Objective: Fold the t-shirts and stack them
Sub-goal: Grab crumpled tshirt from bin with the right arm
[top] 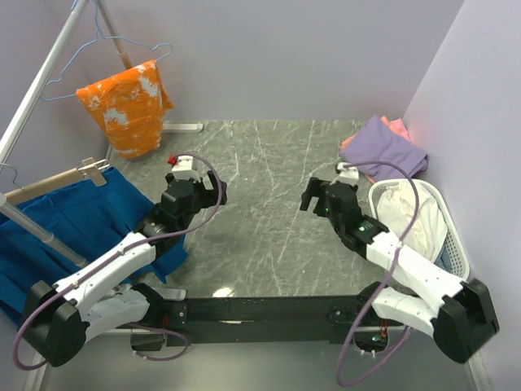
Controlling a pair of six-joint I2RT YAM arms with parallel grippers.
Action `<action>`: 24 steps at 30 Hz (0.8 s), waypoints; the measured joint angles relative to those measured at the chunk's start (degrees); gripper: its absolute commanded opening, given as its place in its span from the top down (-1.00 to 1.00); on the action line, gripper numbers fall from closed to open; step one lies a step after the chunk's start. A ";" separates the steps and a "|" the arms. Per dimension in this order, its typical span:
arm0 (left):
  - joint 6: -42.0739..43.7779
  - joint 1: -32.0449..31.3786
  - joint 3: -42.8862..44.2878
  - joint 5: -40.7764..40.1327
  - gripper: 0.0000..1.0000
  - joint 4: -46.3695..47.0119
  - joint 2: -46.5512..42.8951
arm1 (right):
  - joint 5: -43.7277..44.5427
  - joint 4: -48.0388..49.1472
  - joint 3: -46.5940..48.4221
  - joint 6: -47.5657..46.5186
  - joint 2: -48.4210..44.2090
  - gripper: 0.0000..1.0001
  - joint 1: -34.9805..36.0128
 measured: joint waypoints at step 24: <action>-6.56 0.04 3.23 -2.23 -0.99 -5.79 3.67 | 22.84 -16.98 -1.51 8.00 -17.35 -0.99 -19.85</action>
